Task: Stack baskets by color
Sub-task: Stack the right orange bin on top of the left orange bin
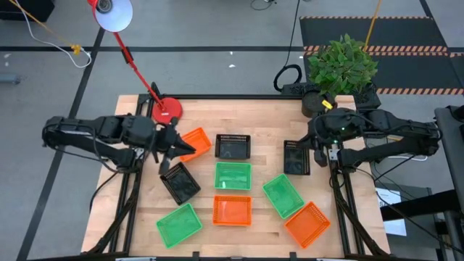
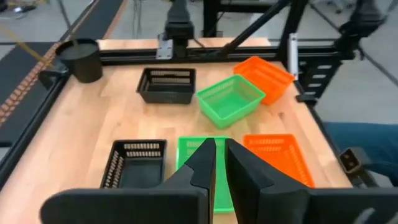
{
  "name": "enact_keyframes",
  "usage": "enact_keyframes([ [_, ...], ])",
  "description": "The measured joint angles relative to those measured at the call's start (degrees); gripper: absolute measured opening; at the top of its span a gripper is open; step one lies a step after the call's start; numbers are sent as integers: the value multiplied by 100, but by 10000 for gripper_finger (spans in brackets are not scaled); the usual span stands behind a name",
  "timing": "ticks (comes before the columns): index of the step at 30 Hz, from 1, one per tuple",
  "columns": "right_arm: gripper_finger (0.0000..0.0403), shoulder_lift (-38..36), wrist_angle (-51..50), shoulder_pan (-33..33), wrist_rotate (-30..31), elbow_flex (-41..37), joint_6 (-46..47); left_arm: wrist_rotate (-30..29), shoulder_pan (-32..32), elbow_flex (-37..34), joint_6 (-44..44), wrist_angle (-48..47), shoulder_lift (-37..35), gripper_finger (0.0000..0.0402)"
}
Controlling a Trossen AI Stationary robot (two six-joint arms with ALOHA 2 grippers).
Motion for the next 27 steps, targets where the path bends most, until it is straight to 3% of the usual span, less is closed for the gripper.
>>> enact_keyframes([
  [8,4,365,-1093,1130,607,-4,1228,-215,-408,0,-53,421,568,37],
  [17,4,1249,-1573,2725,569,-4,2408,-515,-646,-2,-30,635,1220,37],
  [27,4,2296,-1645,3980,561,-7,3133,-515,-645,-4,-30,690,1310,37],
])
